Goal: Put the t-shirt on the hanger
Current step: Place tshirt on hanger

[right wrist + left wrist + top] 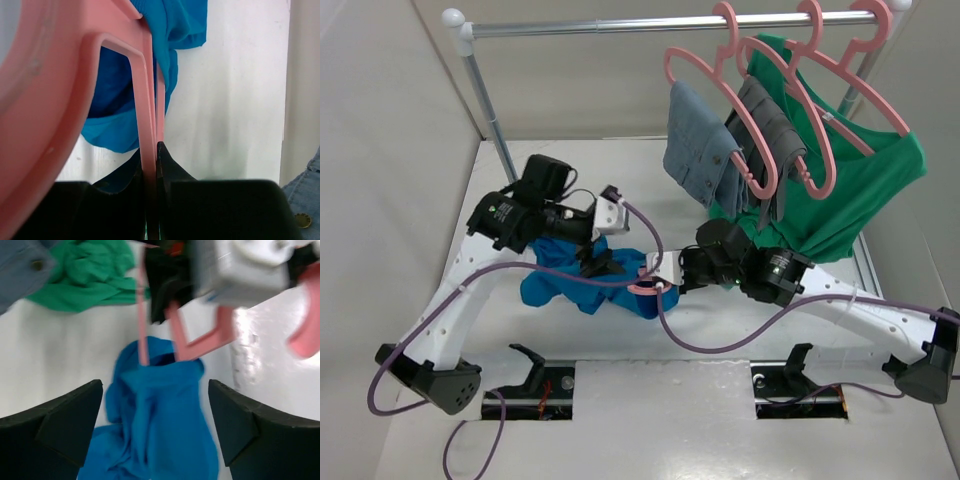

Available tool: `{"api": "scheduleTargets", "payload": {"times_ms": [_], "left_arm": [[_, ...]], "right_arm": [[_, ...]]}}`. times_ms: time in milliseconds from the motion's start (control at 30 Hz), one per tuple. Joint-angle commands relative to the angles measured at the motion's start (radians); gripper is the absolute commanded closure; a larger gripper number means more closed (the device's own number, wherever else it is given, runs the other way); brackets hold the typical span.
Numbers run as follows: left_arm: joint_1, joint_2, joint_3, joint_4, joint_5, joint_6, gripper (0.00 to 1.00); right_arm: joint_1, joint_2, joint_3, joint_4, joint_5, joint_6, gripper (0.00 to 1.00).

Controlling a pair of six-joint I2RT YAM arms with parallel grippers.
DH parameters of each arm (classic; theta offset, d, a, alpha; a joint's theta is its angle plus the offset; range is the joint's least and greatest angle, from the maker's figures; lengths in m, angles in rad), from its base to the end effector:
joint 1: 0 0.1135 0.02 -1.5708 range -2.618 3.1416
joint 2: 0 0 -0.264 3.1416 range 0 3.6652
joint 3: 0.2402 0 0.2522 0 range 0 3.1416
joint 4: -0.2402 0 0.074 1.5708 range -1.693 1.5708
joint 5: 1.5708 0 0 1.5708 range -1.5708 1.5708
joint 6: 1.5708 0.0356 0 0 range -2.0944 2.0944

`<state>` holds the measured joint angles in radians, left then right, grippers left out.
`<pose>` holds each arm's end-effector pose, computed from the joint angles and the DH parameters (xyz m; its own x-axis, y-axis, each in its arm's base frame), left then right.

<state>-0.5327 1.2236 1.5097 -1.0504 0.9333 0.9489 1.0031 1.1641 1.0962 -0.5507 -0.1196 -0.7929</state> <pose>0.1724 -0.1348 0.4226 0.3045 0.3820 -0.8725 0.9517 -0.1586 0.2627 0.1325 0.2157 0.3358 0.4148 -0.6651 -0.6210 -0.8463 -0.0312 -0.5318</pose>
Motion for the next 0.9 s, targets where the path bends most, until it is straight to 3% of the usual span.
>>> {"api": "scheduleTargets", "payload": {"times_ms": [0, 67, 167, 200, 267, 300, 333, 400, 467, 600, 700, 800, 867], "left_arm": [[0.117, -0.090, -0.023, 0.198, 0.054, -0.088, 0.14], [0.209, -0.174, -0.072, 0.310, 0.078, -0.168, 0.07], [0.221, -0.208, -0.065, 0.357, 0.087, -0.151, 0.02], [0.221, -0.194, -0.042, 0.305, 0.104, -0.101, 0.02], [0.206, -0.144, 0.036, -0.021, 0.144, 0.093, 0.02], [0.136, -0.095, 0.037, -0.084, 0.130, 0.210, 0.02], [0.094, -0.085, 0.012, -0.085, 0.014, 0.138, 0.04], [0.045, -0.117, -0.092, -0.085, -0.077, 0.158, 0.04], [0.034, -0.160, -0.164, -0.016, -0.120, 0.202, 0.04], [-0.032, -0.211, -0.304, 0.150, -0.207, 0.065, 0.02], [-0.079, -0.178, -0.348, 0.176, -0.290, 0.053, 0.02], [-0.079, -0.177, -0.404, 0.199, -0.312, 0.053, 0.06], [-0.079, -0.187, -0.428, 0.210, -0.312, 0.053, 0.22]], "right_arm": [[0.006, -0.046, -0.016, 0.127, -0.031, 0.034, 1.00], [0.006, -0.046, -0.032, 0.136, -0.040, 0.046, 1.00], [0.006, -0.037, -0.055, 0.146, -0.028, 0.067, 1.00], [0.006, -0.037, -0.055, 0.146, -0.028, 0.067, 1.00], [0.006, -0.037, -0.065, 0.155, -0.005, 0.067, 1.00], [0.006, -0.037, -0.065, 0.155, -0.005, 0.076, 1.00], [0.006, -0.037, -0.065, 0.166, 0.006, 0.077, 1.00], [-0.003, -0.049, -0.075, 0.175, 0.006, 0.077, 1.00], [-0.003, -0.058, -0.075, 0.187, 0.006, 0.077, 1.00], [-0.003, -0.058, -0.075, 0.196, 0.006, 0.077, 1.00], [-0.003, -0.058, -0.036, 0.196, -0.003, 0.087, 1.00], [-0.003, -0.049, -0.012, 0.196, -0.003, 0.087, 1.00], [-0.003, -0.058, -0.012, 0.215, -0.003, 0.087, 1.00]]}}
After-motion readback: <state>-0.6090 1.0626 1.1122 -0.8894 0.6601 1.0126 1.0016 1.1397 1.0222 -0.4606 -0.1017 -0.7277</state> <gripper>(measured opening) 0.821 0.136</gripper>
